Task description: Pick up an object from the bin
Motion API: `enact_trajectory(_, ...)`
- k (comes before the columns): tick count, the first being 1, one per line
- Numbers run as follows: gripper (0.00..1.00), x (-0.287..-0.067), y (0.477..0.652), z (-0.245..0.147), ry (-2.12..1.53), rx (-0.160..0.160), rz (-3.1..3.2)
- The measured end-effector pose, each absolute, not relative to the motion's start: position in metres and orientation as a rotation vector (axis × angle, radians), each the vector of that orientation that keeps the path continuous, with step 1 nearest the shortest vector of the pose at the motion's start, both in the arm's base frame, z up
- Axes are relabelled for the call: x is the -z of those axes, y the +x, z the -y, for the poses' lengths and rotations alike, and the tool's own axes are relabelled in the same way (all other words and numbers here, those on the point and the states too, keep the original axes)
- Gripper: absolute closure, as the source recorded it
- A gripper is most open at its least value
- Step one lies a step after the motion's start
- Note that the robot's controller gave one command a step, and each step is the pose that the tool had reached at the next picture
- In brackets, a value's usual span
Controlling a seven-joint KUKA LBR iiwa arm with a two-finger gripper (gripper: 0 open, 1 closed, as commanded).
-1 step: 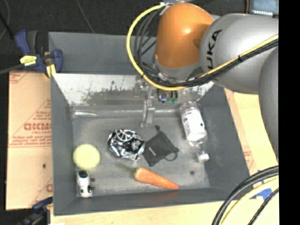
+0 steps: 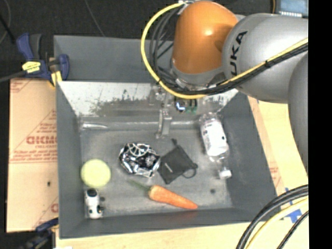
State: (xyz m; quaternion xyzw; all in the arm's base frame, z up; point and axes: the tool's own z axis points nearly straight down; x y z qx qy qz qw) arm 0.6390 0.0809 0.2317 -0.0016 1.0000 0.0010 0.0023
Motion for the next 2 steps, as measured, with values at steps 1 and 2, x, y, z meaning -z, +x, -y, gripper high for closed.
enact_trajectory(1, 0.00, -0.167, 0.628, -0.081, -0.102, 0.000, -3.133)
enact_trajectory(2, 0.00, -0.140, 0.610, -0.077, -0.149, 0.001, -3.142)
